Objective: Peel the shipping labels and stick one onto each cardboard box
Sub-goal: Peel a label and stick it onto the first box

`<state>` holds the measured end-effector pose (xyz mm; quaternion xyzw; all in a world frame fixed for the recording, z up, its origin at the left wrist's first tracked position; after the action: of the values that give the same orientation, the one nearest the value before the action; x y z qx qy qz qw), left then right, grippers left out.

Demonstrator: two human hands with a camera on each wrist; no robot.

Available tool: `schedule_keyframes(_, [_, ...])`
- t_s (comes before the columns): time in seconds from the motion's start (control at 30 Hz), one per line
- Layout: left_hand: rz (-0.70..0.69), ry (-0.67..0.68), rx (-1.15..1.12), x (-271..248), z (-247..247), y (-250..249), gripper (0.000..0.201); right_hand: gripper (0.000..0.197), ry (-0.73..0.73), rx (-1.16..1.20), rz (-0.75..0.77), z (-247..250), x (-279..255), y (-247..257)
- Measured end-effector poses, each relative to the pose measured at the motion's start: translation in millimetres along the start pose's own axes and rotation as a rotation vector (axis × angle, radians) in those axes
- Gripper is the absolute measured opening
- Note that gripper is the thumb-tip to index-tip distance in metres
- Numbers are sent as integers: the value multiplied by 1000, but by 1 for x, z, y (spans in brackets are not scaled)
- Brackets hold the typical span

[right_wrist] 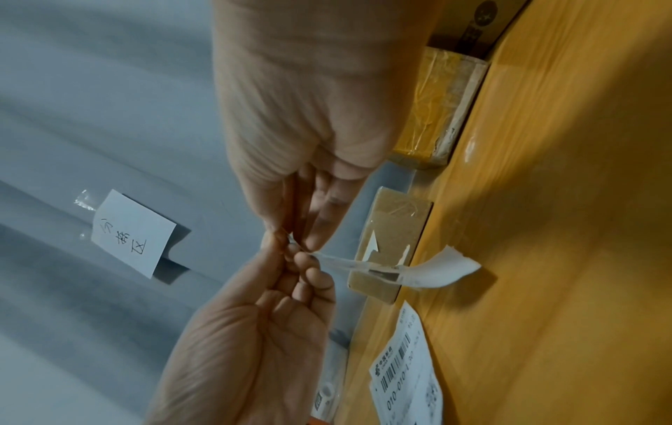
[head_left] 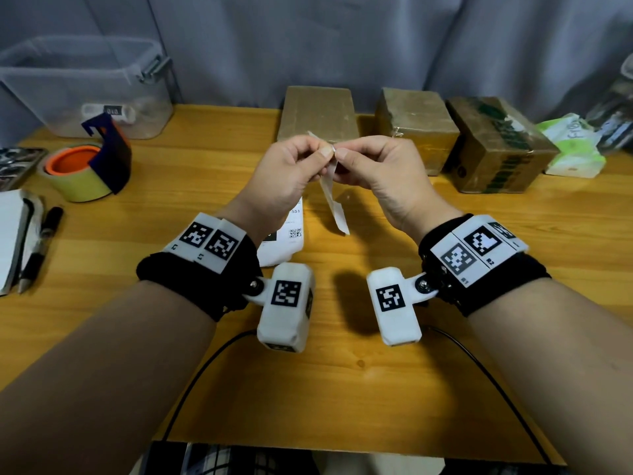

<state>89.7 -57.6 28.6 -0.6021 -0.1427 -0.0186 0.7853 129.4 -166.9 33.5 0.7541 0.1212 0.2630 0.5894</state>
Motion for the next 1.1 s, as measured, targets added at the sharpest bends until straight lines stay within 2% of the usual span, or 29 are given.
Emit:
schedule_keyframes(0.33, [26,-39,61,1,3,0,21,17,-34,27,-26,0,1,-5])
schedule_keyframes(0.53, [16,-7,125,-1,-1,-5,20,10,-50,9,-12,2,1,-4])
schedule_keyframes(0.77, [72,-81,206,4,1,1,24,13,-124,-11,-7,6,0,-7])
schedule_keyframes(0.87, [132,-130,144,4,4,8,23,11,-133,-85,17,8,3,-6])
schedule_keyframes(1.0, [104,-47,111,1,-3,10,20,8,-84,-142,27,5,3,-5])
schedule_keyframes(1.1, [98,-38,64,-1,-3,10,16,11,-49,-161,21,3,2,-4])
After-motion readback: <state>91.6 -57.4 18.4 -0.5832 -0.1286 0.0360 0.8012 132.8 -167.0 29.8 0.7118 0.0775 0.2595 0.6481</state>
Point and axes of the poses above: each hand's wrist, its own x-axis towards the middle knuckle, its own z-axis out of the back of the hand, y = z × x, the point moved 10 cm from there along x, towards the middle knuckle, and after that the axes turned 12 degrees about x, right-handed, at the moved point
